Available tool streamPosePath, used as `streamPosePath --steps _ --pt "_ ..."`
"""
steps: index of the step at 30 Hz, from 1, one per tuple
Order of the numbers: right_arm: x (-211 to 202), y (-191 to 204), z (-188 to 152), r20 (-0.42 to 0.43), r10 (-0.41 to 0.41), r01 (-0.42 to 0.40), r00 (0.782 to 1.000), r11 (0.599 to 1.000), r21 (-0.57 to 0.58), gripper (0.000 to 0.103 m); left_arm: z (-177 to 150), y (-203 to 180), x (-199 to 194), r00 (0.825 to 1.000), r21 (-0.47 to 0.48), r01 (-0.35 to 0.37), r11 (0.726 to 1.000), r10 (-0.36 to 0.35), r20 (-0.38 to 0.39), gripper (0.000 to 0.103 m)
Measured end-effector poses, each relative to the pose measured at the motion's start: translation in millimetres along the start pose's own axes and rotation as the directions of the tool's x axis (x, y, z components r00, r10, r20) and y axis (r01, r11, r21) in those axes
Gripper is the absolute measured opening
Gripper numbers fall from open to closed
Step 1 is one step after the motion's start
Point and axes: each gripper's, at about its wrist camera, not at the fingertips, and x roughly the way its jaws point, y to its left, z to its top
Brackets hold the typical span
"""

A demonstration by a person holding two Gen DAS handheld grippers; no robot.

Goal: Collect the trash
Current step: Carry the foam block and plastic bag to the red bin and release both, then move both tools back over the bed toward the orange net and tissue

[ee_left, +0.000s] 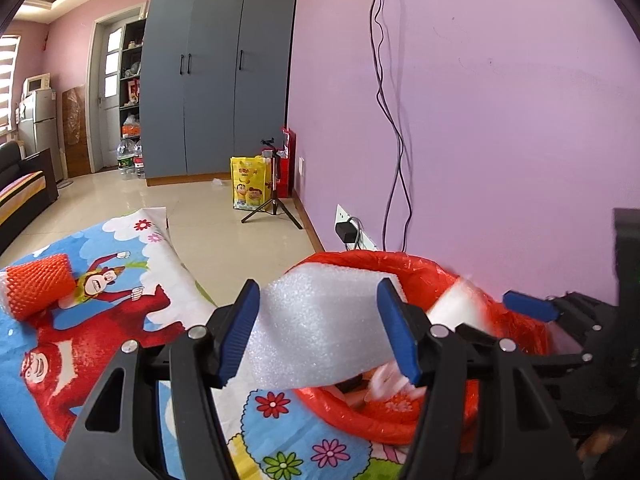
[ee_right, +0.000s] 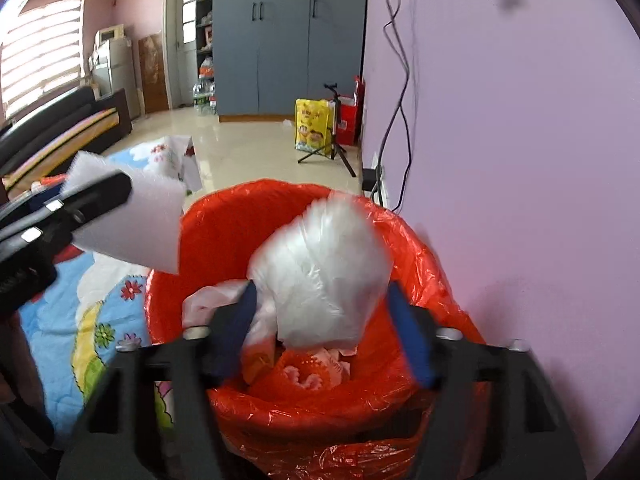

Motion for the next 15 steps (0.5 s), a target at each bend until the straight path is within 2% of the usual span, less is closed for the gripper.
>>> streamPosePath --steps 4,6,9,11,13,15 --pt "-13 1 2 0.047 -0.03 0.03 0.998 1.0 0.004 0.067 0 1 4 1.0 -0.014 0.003 1.0 -0.003 -0.001 0.059" --pt "-24 -1 4 0.1 -0.049 0.047 0.994 0.999 0.025 0.067 0 0 6 1.0 -0.014 0.005 1.0 -0.005 -0.003 0.059" --pt "-42 -11 8 0.182 -0.018 0.002 0.983 0.996 0.085 0.067 -2 -5 9 1.0 -0.004 0.019 1.0 -0.019 -0.013 0.062" --pt "-53 -16 10 0.228 -0.013 -0.013 0.973 0.994 0.113 0.067 -5 -10 12 0.999 0.013 0.034 0.999 -0.034 -0.013 0.077" --pt "-57 -18 11 0.251 -0.015 -0.015 0.968 0.993 0.116 0.067 -8 -15 12 1.0 0.031 0.03 0.999 -0.03 -0.002 0.085" --pt "-57 -17 13 0.255 -0.025 -0.004 0.967 0.993 0.115 0.067 -10 -17 11 1.0 0.043 0.027 0.999 -0.027 -0.002 0.087"
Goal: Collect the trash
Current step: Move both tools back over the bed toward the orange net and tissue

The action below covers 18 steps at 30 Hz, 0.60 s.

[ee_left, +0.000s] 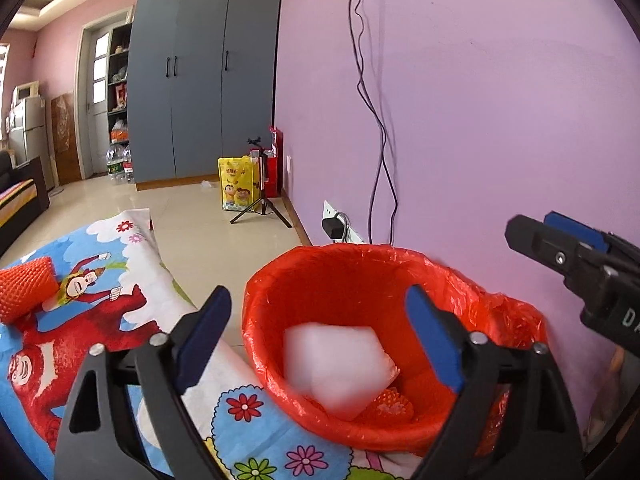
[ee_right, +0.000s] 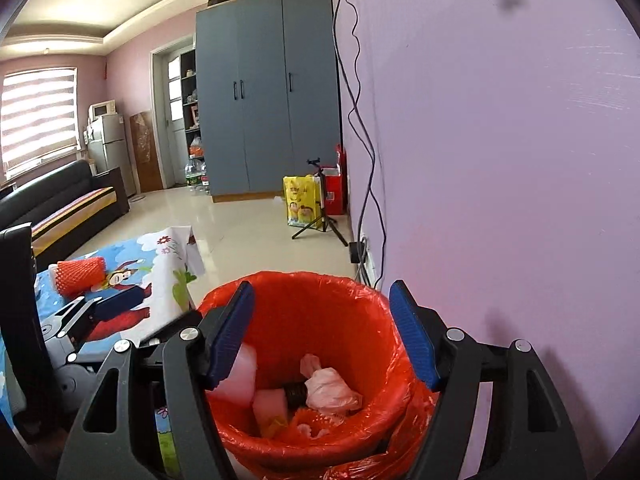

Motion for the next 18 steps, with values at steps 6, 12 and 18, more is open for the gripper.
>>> streamPosePath --steps 6,12,18 --pt "7 3 1 -0.031 0.018 -0.018 0.999 1.0 -0.003 0.067 -7 31 -17 0.995 -0.016 -0.103 0.995 0.102 -0.018 0.095" --pt "16 49 -3 -0.09 0.111 -0.116 0.99 0.991 -0.06 0.067 -10 91 -48 0.971 -0.069 -0.24 0.968 0.24 -0.016 0.098" --pt "36 131 -11 -0.192 0.232 -0.26 0.954 0.955 -0.139 0.075 -14 176 -90 0.907 -0.17 -0.42 0.891 0.418 -0.053 0.098"
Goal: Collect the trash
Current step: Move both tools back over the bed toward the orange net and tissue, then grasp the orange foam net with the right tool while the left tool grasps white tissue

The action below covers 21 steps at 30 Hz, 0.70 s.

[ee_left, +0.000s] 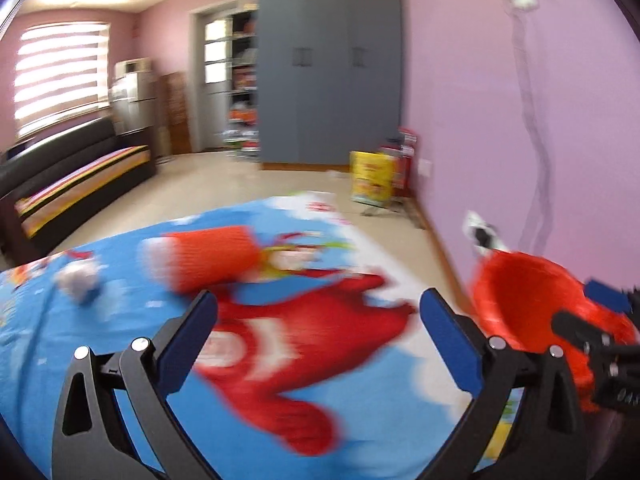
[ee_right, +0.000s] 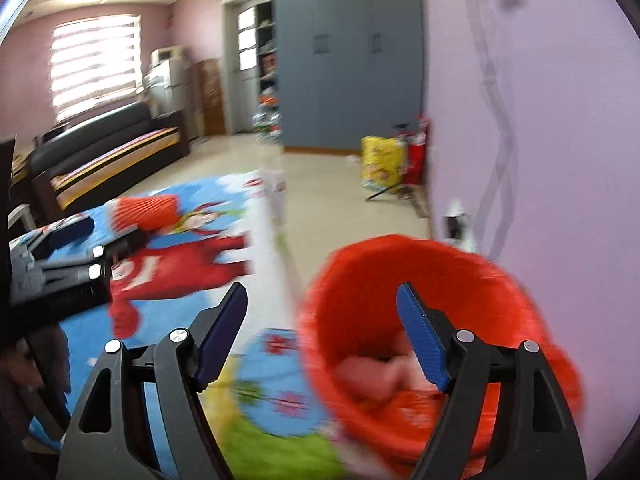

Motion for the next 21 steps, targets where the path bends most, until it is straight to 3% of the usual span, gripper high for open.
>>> streamPosePath --steps 5,8,10,12,14,17,21 --pt "33 57 19 -0.051 0.117 -0.115 0.992 0.993 0.028 0.079 15 95 1 0.988 -0.064 -0.152 0.986 0.15 -0.03 0.098" --pt "54 100 30 -0.066 0.161 -0.162 0.985 0.987 -0.002 0.079 17 154 2 0.96 -0.087 -0.279 0.956 0.276 -0.041 0.098" --pt "68 127 39 -0.074 0.195 -0.197 0.978 0.98 -0.018 0.079 15 191 4 0.945 -0.097 -0.327 0.94 0.322 -0.061 0.098" --pt "83 156 49 -0.082 0.226 -0.228 0.971 0.973 -0.025 0.079 12 220 4 0.942 -0.116 -0.335 0.935 0.328 -0.07 0.098" --pt "100 183 60 -0.092 0.252 -0.254 0.963 0.967 -0.01 0.079 12 248 7 0.926 -0.139 -0.377 0.916 0.374 -0.053 0.098" --pt "131 212 73 -0.116 0.273 -0.269 0.955 0.962 0.045 0.083 12 271 18 0.95 -0.164 -0.311 0.936 0.307 -0.05 0.098" --pt "180 236 81 -0.181 0.31 -0.273 0.933 0.941 0.202 0.083 10 291 50 0.954 -0.152 -0.294 0.944 0.281 -0.1 0.098"
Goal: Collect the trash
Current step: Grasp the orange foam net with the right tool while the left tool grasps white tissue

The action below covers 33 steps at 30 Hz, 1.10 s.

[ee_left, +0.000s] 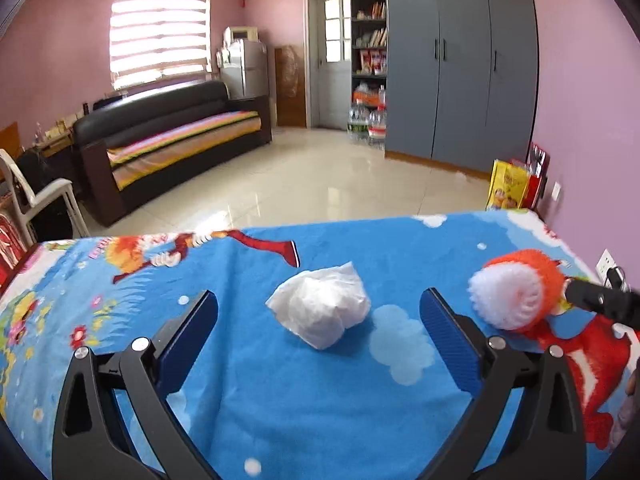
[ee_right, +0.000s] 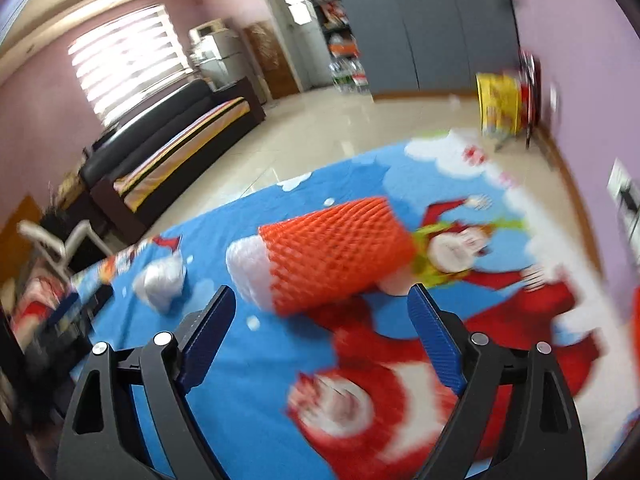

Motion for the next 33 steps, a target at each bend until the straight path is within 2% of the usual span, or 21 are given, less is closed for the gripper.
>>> streamPosePath --steps 5,7,10,11,12,13,14,15,17,18,22,25,30,33 --pt "39 8 13 -0.032 0.049 -0.045 0.998 0.989 0.139 0.083 5 6 28 0.997 -0.061 0.067 0.996 -0.068 -0.02 0.098" --pt "48 14 16 -0.036 0.037 -0.032 0.999 0.991 0.129 0.083 7 6 43 0.995 -0.088 0.075 0.993 -0.081 -0.063 0.098" --pt "61 21 16 -0.053 0.015 -0.01 0.998 0.996 0.087 0.08 3 5 63 0.992 -0.099 0.049 0.994 -0.06 -0.11 0.095" --pt "64 21 14 -0.066 0.005 -0.001 0.998 0.998 0.068 0.07 0 5 72 0.987 -0.103 0.055 0.993 -0.069 -0.142 0.081" --pt "65 20 13 -0.072 0.0 0.004 0.997 0.999 0.052 0.062 -4 6 78 0.981 -0.111 0.075 0.991 -0.093 -0.169 0.073" --pt "66 19 12 -0.075 0.0 0.003 0.997 0.999 0.039 0.058 -8 8 87 0.965 -0.141 0.121 0.983 -0.15 -0.216 0.051" --pt "68 17 10 -0.084 0.006 -0.004 0.996 1.0 0.028 0.051 -10 9 89 0.96 -0.15 0.128 0.98 -0.16 -0.228 0.038" --pt "67 16 8 -0.088 0.014 -0.012 0.996 1.0 0.017 0.038 -11 10 88 0.96 -0.157 0.125 0.98 -0.159 -0.23 0.035" --pt "61 17 4 -0.072 0.03 -0.033 0.997 0.999 -0.035 0.023 -14 10 83 0.962 -0.151 0.137 0.979 -0.168 -0.214 0.021" --pt "56 18 1 -0.066 0.031 -0.035 0.997 0.997 -0.067 0.021 -14 10 81 0.963 -0.148 0.136 0.98 -0.166 -0.213 0.019" --pt "25 13 -10 -0.026 0.034 -0.037 0.999 0.992 -0.12 0.02 -23 -1 56 0.967 -0.115 0.143 0.983 -0.163 -0.196 0.017" --pt "-10 6 -18 0.002 0.048 -0.047 0.999 0.988 -0.145 0.02 -21 -14 19 0.97 -0.077 0.16 0.984 -0.171 -0.175 0.017" --pt "-79 -5 -41 0.028 0.039 -0.032 0.999 0.976 -0.215 0.02 -21 -35 -57 0.976 -0.019 0.184 0.983 -0.185 -0.114 0.017" --pt "-113 -16 -57 0.038 0.036 -0.026 0.999 0.972 -0.232 0.02 -38 -44 -103 0.974 -0.037 0.212 0.976 -0.215 -0.072 0.017"
